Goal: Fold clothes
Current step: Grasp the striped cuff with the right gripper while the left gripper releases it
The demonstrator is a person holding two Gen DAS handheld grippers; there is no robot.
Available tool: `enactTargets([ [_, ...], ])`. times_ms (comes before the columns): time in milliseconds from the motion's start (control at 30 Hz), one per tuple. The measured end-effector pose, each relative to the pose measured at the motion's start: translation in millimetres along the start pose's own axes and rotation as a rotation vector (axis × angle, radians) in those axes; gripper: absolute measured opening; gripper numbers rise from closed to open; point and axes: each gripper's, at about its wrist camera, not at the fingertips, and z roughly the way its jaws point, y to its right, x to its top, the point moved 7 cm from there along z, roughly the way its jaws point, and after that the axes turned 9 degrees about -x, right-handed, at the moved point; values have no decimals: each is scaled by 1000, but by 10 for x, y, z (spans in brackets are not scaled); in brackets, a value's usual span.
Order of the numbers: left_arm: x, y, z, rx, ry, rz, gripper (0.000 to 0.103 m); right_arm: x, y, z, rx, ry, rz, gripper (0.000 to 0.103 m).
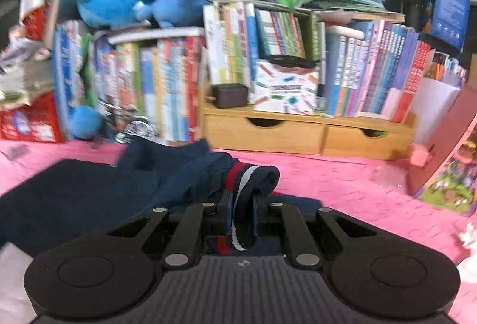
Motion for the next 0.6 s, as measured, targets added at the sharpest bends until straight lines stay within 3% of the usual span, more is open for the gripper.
enactTargets([
  [100,8,-17,114,24,-26,12,66,-88,10,174,-18,-19,-20,15],
  [200,-12,-80,255,98,-59,38,66,-199,-13,286,-24,-31,-27,15],
  [333,-115,-333,269,169,-100,-41,67,-361,-18,371,-26,-54,-28,16],
  [467,-185,-477,204,169,-116,-122,68,-487,41,459,1,-90,-8,18],
  [600,-208,-444,191,163,-140,-83,68,-595,20,618,-9,-129,-20,22],
])
